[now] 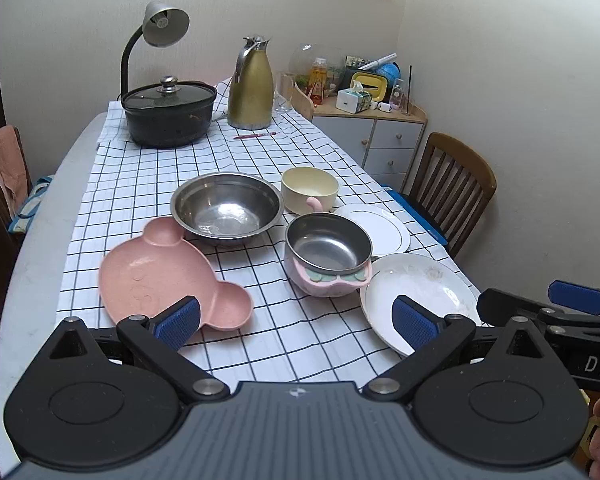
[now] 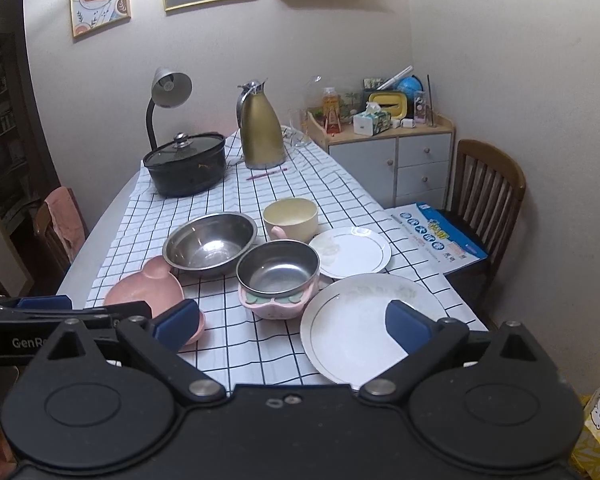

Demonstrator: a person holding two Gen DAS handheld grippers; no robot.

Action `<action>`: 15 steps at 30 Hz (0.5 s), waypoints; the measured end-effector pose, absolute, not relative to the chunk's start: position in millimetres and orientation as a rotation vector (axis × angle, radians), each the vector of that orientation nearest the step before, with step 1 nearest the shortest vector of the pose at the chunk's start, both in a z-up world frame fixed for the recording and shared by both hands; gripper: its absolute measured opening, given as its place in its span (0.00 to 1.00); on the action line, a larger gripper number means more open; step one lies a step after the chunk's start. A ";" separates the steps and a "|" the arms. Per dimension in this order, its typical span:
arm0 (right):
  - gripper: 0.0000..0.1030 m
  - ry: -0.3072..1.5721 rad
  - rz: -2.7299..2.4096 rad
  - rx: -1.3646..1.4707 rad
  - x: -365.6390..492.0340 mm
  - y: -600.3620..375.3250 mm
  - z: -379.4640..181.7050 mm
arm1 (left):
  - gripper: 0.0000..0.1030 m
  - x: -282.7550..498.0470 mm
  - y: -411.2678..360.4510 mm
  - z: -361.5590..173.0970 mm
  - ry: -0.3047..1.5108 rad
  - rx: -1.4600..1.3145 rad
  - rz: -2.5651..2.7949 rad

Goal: Organize plates and bowls
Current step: 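Move both grippers open toward the rim of the large gold-rimmed white plate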

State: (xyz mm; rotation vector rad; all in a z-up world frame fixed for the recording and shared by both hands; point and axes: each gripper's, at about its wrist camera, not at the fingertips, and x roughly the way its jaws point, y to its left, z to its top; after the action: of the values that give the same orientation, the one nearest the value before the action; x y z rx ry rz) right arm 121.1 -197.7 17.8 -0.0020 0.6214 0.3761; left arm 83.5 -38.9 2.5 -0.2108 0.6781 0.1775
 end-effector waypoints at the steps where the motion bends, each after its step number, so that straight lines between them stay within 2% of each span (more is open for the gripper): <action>1: 0.97 0.628 0.378 -0.003 125.4 -200.3 16.2 | 1.00 86.7 -41.2 1.3 0.677 -0.209 0.184; 15: 0.98 0.676 0.358 -0.081 222.0 -263.3 -23.5 | 1.00 170.2 -88.8 -46.6 0.778 -0.237 0.178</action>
State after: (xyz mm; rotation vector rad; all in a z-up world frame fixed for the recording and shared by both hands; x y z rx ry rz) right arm 222.0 -263.3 -23.4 -0.0809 0.6762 0.3581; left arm 170.2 -88.8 -46.6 -0.2374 0.7780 0.1778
